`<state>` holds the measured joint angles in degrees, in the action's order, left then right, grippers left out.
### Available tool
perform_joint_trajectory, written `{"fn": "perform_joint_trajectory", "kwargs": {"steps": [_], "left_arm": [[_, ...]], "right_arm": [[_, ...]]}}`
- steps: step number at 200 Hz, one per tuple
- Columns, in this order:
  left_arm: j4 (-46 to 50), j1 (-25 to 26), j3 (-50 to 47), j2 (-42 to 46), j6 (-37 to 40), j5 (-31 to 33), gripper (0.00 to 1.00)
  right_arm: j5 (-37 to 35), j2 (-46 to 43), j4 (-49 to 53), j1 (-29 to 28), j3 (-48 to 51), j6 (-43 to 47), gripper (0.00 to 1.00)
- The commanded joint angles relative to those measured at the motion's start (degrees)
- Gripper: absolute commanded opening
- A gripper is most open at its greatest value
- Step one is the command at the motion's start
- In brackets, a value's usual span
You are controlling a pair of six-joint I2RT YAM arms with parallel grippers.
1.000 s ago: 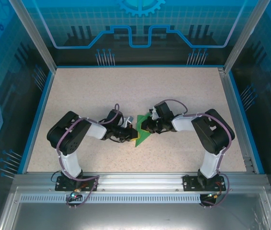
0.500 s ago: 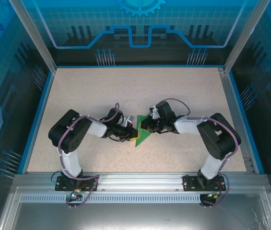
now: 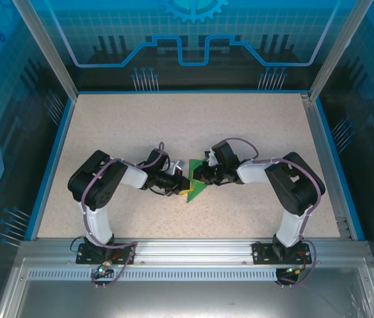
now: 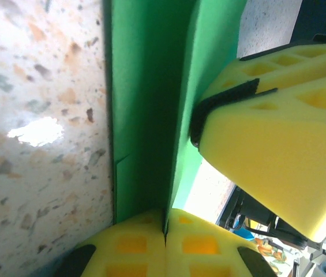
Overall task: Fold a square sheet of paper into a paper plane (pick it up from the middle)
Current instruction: Fourth fold the wing at the center of the table.
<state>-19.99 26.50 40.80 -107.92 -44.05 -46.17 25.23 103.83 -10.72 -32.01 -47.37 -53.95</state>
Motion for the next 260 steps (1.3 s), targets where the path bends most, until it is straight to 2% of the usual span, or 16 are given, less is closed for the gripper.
{"fn": "perform_joint_trajectory", "kwargs": {"steps": [1, 87, 129, 168, 213, 260], "left_arm": [[1.98, 0.05, 0.69, -2.47, 0.49, 1.83, 0.03], [1.67, 0.11, -0.33, -2.83, 0.72, 2.23, 0.04], [1.95, 0.16, -1.22, -0.4, 0.98, 2.82, 0.17], [3.81, 0.44, -2.34, 3.55, 1.69, 2.97, 0.21], [5.08, 1.28, -2.6, 5.25, 1.86, 3.18, 0.18], [10.01, 1.89, -0.46, 4.04, 3.53, 4.13, 0.07]], "right_arm": [[-0.35, 1.47, 1.42, 0.59, -1.29, 1.21, 0.16], [1.32, 3.21, 3.98, 1.17, -2.71, 3.1, 0.16], [1.07, 5.31, 6.2, 1.34, -2.71, 3.5, 0.15], [0.88, 5.86, 6.68, 1.43, -2.65, 3.84, 0.15], [0.76, 6.2, 7.57, 1.49, -2.7, 4.62, 0.15], [0.39, 6.21, 8.32, 1.51, -2.64, 4.87, 0.15]]}}
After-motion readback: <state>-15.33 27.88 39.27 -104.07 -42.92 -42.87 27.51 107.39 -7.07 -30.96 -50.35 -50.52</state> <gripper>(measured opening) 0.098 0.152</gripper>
